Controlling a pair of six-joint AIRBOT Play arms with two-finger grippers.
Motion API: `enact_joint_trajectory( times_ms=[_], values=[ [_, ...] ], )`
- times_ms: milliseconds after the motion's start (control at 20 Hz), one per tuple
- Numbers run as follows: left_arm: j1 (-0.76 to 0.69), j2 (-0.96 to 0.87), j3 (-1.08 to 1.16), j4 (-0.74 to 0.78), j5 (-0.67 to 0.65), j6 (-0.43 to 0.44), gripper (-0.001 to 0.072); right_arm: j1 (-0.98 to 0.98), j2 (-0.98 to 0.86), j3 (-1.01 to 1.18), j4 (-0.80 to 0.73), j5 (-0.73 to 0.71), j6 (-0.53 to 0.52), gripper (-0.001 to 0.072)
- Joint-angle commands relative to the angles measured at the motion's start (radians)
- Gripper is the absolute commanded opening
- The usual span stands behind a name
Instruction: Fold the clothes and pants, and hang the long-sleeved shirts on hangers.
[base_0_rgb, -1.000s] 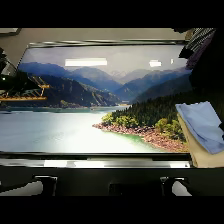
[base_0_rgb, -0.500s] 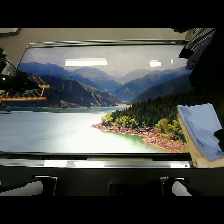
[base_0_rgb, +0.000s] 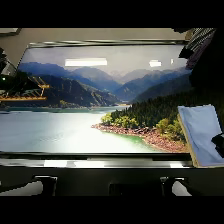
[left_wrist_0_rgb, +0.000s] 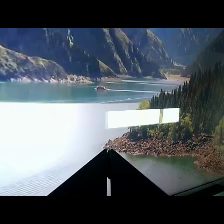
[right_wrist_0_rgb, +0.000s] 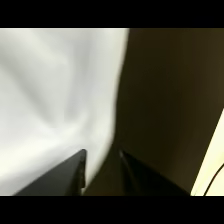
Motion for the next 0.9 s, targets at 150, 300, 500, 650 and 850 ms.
enact_joint_trajectory(
  times_ms=[150,300,500,650,850],
  values=[
    [0.000,0.000,0.000,0.000,0.002,0.000,0.0022,0.001,0.001,0.026,-0.007,-0.009,-0.019,0.0479],
    [-0.014,-0.003,0.000,0.023,0.013,0.000,0.0021,0.004,0.001,0.172,0.280,-0.207,-0.229,0.0121],
    [-0.103,-0.002,-0.044,0.195,0.062,0.000,0.0021,0.093,0.000,0.321,0.877,-0.453,-0.561,0.0037],
    [-0.161,0.001,-0.130,0.257,0.077,0.002,0.0021,0.331,-0.009,0.328,0.854,-0.415,-0.611,0.0037],
    [-0.183,0.079,-0.279,0.267,0.156,0.061,0.0020,0.603,-0.019,0.328,0.721,-0.363,-0.612,0.0037]
  ],
)
